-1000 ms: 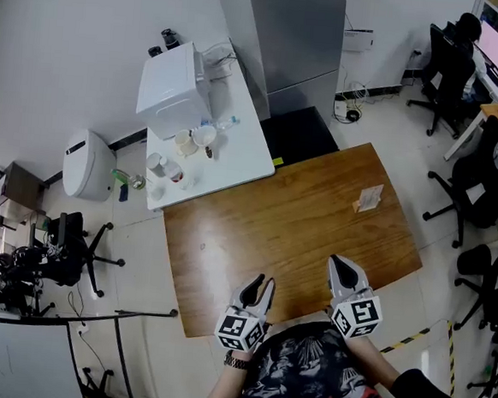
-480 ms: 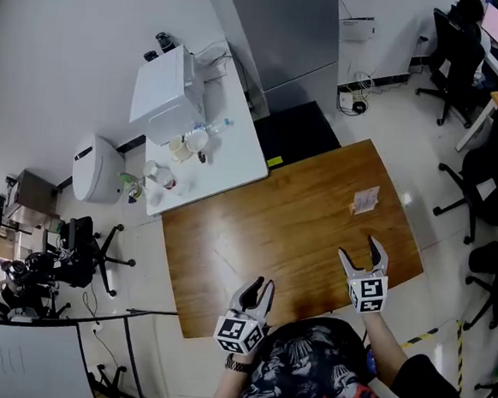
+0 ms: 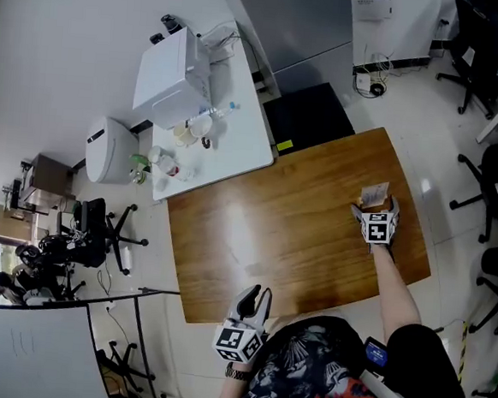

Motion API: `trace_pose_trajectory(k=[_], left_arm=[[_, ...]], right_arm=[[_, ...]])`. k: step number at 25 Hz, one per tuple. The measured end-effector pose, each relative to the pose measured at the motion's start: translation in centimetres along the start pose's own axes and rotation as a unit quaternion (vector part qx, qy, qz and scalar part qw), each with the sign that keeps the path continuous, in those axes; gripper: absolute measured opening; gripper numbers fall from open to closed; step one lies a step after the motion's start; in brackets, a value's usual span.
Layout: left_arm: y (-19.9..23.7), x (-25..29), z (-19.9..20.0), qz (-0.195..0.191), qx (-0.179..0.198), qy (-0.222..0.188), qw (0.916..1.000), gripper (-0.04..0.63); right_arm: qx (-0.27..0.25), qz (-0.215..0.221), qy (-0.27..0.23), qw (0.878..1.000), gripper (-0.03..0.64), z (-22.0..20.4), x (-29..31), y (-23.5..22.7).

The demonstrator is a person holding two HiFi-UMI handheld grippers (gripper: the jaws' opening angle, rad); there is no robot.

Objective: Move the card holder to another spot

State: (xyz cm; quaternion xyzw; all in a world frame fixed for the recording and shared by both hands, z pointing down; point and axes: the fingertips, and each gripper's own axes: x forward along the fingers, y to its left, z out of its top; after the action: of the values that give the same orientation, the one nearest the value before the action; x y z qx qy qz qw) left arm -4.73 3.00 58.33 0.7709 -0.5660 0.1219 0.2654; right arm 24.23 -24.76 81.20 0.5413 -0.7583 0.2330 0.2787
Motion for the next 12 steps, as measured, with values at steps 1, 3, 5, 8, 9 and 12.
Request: trace_pose_trajectory(k=[1, 3, 5, 8, 9, 12], left_arm=[[0.0, -0.1, -0.3, 0.004, -0.002, 0.003, 1.0, 0.098], [0.1, -0.3, -0.8, 0.011, -0.004, 0.009, 0.9999, 0.1], [0.4, -0.5, -1.2, 0.016, -0.006, 0.012, 0.9998, 0.098], [0.6, -0.7, -1.3, 0.017, -0.008, 0.015, 0.9997, 0.1], [0.7, -0.6, -1.3, 0.014, -0.007, 0.014, 0.9998, 0.1], [0.6, 0.0, -1.2, 0.0, 0.002, 0.008, 1.0, 0.1]], right_arm=[[-0.009, -0.001, 0.006, 1.0, 0.581, 0.0, 0.9, -0.3], [-0.016, -0.002, 0.021, 1.0, 0.581, -0.2, 2.7, -0.7], [-0.006, -0.006, 0.032, 0.999, 0.566, -0.5, 3.5, -0.7], [-0.006, -0.011, 0.033, 0.999, 0.557, -1.3, 2.4, 0.3], [-0.009, -0.008, 0.03, 0.999, 0.557, -1.8, 1.6, 1.0], [-0.008, 0.005, 0.021, 1.0, 0.555, -4.0, -1.6, 3.2]])
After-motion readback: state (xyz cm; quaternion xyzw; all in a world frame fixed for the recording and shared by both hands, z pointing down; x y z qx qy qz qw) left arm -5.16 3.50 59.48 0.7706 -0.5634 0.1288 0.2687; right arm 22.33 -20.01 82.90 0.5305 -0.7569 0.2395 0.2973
